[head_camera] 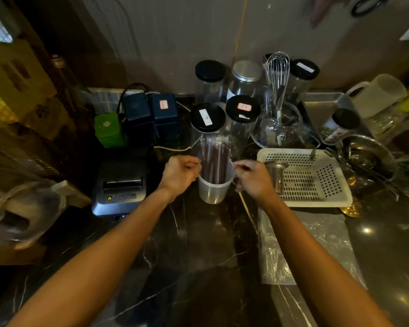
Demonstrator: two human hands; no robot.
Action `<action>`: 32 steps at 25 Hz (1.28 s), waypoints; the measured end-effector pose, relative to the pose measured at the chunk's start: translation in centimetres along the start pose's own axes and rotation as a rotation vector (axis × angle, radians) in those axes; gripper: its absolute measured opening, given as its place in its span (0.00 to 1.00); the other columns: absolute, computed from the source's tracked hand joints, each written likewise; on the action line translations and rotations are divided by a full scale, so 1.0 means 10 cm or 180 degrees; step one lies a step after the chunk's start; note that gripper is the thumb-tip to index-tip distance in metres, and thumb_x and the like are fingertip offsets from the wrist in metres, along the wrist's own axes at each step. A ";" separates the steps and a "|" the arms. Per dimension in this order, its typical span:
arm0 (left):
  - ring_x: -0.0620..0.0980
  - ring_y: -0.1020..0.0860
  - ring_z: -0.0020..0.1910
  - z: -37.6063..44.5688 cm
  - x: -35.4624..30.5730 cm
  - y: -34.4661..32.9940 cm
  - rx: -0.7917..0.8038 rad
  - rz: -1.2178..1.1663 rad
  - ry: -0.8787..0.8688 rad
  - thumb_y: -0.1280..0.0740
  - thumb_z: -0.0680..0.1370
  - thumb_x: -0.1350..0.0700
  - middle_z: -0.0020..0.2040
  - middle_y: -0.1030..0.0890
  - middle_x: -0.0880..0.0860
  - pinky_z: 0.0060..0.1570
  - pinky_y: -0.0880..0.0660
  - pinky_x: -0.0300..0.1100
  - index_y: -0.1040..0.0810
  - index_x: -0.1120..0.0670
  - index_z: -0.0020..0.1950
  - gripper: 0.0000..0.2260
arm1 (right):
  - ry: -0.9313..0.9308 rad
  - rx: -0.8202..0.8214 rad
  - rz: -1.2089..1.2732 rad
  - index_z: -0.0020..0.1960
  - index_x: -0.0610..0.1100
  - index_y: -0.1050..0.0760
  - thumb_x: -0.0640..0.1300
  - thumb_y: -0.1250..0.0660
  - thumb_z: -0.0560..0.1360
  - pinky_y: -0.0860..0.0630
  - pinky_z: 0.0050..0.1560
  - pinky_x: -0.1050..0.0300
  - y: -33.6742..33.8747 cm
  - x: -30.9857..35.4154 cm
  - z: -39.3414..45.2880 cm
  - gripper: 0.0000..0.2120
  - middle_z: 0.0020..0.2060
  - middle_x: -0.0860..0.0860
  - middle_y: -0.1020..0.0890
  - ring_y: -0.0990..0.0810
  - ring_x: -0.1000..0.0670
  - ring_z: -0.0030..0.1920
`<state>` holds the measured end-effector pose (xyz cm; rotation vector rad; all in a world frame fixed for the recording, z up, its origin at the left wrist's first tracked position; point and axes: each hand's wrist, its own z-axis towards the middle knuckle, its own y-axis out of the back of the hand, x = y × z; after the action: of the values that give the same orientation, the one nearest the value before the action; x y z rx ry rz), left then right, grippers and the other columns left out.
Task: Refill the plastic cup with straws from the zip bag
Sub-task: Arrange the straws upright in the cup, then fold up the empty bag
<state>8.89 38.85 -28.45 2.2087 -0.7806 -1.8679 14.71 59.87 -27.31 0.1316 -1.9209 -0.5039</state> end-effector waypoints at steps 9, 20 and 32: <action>0.47 0.15 0.44 -0.03 -0.01 -0.02 -0.0085 -0.0073 0.0024 0.32 0.82 0.56 0.45 0.15 0.52 0.44 0.18 0.39 0.21 0.56 0.68 0.15 | 0.0071 0.0017 -0.0044 0.60 0.39 0.18 0.43 0.36 0.86 0.17 0.37 0.57 -0.02 -0.05 0.01 0.11 0.48 0.35 0.15 0.20 0.49 0.35; 0.46 0.20 0.39 -0.69 -0.14 -0.58 -0.0493 -0.0304 0.0099 0.29 0.79 0.54 0.41 0.20 0.49 0.42 0.23 0.41 0.24 0.55 0.55 0.08 | 0.0111 -0.0297 -0.0148 0.49 0.41 0.16 0.42 0.33 0.84 0.19 0.38 0.55 0.42 -0.53 -0.73 0.09 0.38 0.46 0.16 0.18 0.52 0.34; 0.51 0.19 0.53 -1.37 -0.22 -1.91 0.1606 -0.0220 0.1374 0.29 0.79 0.47 0.51 0.19 0.51 0.51 0.21 0.46 0.27 0.50 0.58 0.12 | -0.0150 -0.0562 -0.1500 0.66 0.44 0.19 0.43 0.33 0.83 0.20 0.62 0.45 0.93 -1.65 -1.78 0.13 0.60 0.46 0.16 0.17 0.46 0.59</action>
<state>27.27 53.22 -31.82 2.8250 -1.1891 -1.2248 38.75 68.52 -32.01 0.4667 -1.8803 -0.9943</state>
